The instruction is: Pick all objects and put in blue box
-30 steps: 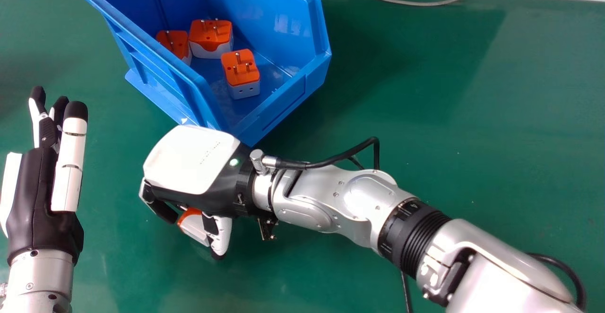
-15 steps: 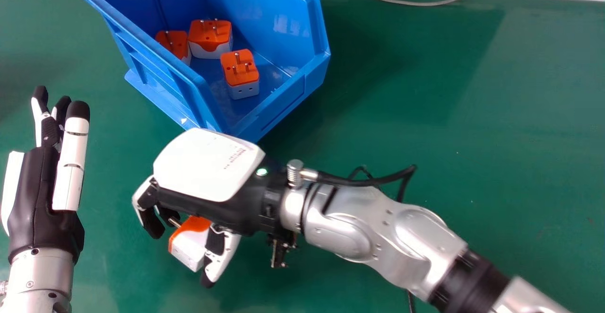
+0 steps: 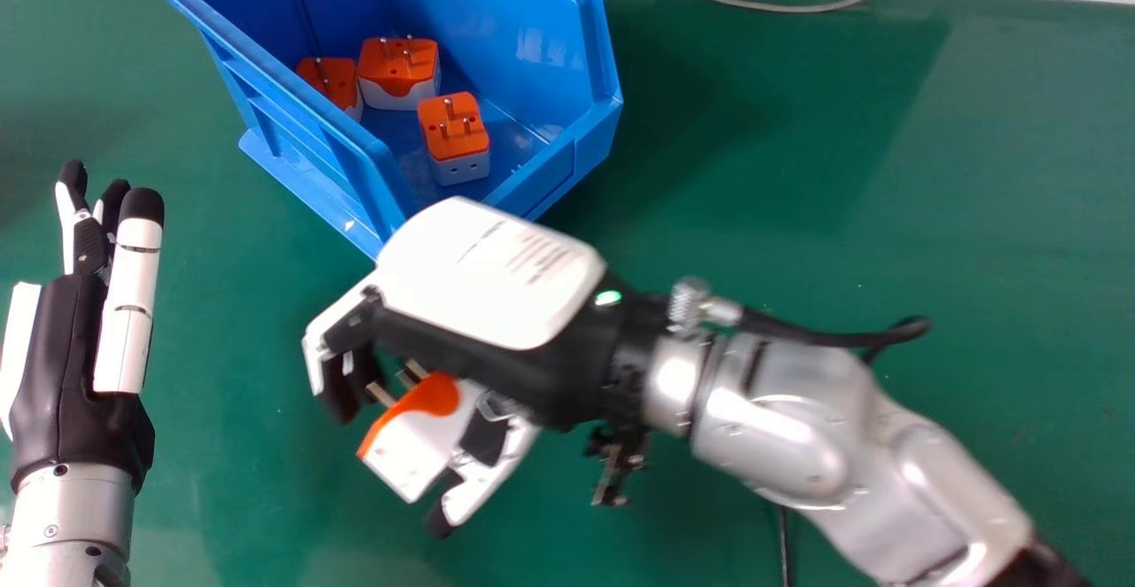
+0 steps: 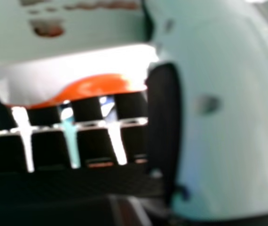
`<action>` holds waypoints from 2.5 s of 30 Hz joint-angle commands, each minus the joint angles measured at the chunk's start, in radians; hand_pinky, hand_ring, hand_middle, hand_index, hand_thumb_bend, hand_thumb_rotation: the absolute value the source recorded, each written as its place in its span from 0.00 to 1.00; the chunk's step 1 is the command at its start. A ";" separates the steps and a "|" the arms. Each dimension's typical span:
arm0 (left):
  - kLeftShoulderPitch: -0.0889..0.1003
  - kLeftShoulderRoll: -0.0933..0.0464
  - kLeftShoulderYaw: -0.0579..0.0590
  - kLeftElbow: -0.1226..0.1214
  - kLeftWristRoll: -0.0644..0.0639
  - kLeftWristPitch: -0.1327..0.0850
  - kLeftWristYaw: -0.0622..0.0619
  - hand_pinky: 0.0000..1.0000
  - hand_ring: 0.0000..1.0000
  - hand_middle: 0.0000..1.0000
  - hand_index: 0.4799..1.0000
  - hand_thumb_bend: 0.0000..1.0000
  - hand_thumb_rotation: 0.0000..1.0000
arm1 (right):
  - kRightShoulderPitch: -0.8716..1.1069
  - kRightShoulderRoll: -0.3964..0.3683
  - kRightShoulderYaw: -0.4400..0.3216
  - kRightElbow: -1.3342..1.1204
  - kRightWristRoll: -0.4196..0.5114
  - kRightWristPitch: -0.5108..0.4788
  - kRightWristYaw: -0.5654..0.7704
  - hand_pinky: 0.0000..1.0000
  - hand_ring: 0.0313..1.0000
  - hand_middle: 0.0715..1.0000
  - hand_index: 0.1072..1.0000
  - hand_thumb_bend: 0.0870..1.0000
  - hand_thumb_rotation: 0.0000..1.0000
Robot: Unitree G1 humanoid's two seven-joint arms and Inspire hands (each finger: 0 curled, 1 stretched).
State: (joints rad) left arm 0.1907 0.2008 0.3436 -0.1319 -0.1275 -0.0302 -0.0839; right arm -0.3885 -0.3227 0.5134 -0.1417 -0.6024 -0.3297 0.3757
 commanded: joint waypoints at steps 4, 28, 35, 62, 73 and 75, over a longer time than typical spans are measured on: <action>-0.013 0.007 0.011 -0.007 -0.007 0.002 0.009 1.00 1.00 1.00 1.00 0.53 0.92 | 0.030 -0.021 -0.093 -0.118 0.034 0.050 0.013 0.32 0.35 0.43 0.43 0.46 0.01; -0.007 0.000 0.006 -0.010 0.000 0.004 0.033 1.00 1.00 1.00 1.00 0.51 0.92 | -0.407 0.136 -0.137 0.337 -0.106 0.068 -0.245 0.33 0.41 0.48 0.44 0.45 0.00; -0.002 0.001 0.005 -0.010 -0.006 -0.002 0.024 1.00 1.00 1.00 1.00 0.51 0.91 | -0.593 0.195 -0.083 0.559 -0.166 0.087 -0.299 0.33 0.42 0.49 0.46 0.45 0.00; 0.008 0.008 -0.020 0.008 0.014 -0.044 0.005 1.00 1.00 1.00 1.00 0.50 0.91 | -0.960 0.297 0.120 1.287 -0.305 0.084 -0.729 0.36 0.44 0.47 0.40 0.45 0.00; 0.003 0.018 -0.019 0.027 0.018 -0.067 -0.010 1.00 1.00 1.00 1.00 0.51 0.91 | -0.933 0.289 0.115 1.289 -0.281 0.068 -0.756 0.36 0.44 0.47 0.38 0.45 0.00; -0.004 0.016 -0.023 0.033 0.025 -0.066 -0.004 1.00 1.00 1.00 1.00 0.51 0.91 | -0.925 0.293 0.091 1.285 -0.242 0.069 -0.691 0.36 0.43 0.47 0.39 0.45 0.00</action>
State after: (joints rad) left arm 0.1910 0.2071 0.3202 -0.0952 -0.1157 -0.0757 -0.0906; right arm -1.3069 -0.0305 0.6292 1.1651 -0.8788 -0.2568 -0.3329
